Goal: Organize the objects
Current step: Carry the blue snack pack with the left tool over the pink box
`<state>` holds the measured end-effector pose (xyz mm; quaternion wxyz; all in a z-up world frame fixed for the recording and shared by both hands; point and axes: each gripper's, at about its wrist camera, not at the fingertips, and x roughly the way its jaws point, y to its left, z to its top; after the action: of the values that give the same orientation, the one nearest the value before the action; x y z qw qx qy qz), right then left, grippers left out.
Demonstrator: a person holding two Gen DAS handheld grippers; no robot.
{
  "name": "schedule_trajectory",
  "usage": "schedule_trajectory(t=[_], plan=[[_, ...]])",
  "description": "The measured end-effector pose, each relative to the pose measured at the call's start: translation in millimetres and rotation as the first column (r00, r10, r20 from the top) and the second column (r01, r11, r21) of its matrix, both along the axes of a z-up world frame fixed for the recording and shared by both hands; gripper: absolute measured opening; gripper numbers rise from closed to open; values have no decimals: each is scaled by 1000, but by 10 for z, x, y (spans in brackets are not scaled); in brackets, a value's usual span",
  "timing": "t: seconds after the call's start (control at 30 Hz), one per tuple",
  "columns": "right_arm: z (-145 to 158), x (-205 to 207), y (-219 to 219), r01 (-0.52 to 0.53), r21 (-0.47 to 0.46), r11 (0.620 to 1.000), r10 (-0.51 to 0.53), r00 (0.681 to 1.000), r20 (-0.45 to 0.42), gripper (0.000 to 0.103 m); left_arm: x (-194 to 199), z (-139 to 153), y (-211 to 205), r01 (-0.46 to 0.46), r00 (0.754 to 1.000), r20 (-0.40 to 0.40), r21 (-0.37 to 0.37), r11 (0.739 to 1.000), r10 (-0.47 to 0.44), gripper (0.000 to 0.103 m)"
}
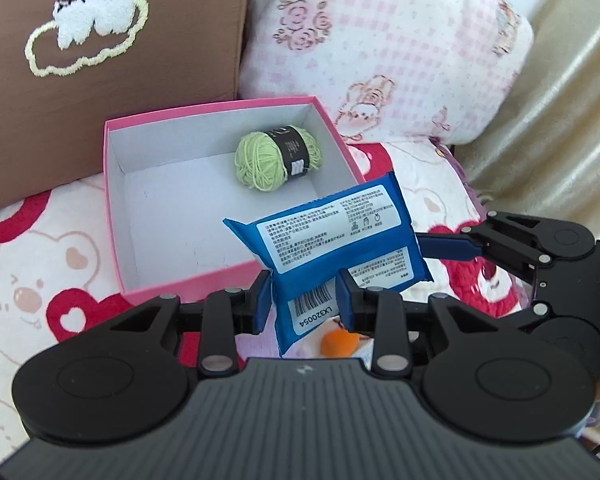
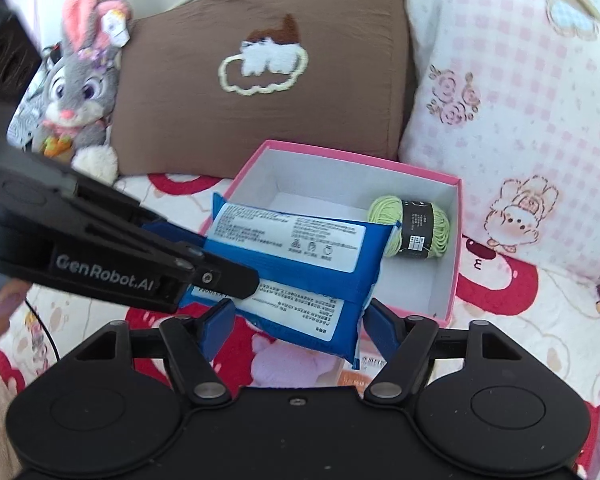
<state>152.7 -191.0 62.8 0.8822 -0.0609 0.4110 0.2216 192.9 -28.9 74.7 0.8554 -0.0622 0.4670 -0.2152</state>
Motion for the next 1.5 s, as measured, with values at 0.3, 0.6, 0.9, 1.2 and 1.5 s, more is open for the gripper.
schedule_trajectory(t=[0.3,0.6,0.9,1.2,1.5], plan=[[-223,540,-165,36,-14,999,-36,999,-23,65,597,-295,-199,-52,996,-74,-14,999,51,31],[-559,992,-271,72,14,997,-70,992,-109,62,1075,-799,-198,-134,974,-194,-65,989,120,33],[-848,1332,-237,72,-54,996,-80,982,-170,44,1383,-1177,-122,-195,945,-288,-106,975,158,33],[-1054,1703,-162,100,-161,982,-136,963,-232,42,1597,-1534,-121,-252,907,-382,-151,956,178,33],[-1142,1745,8,79,-305,949,-154,961,-231,41,1646,-1735,-144,-310,862,-466,-176,934,199,34]])
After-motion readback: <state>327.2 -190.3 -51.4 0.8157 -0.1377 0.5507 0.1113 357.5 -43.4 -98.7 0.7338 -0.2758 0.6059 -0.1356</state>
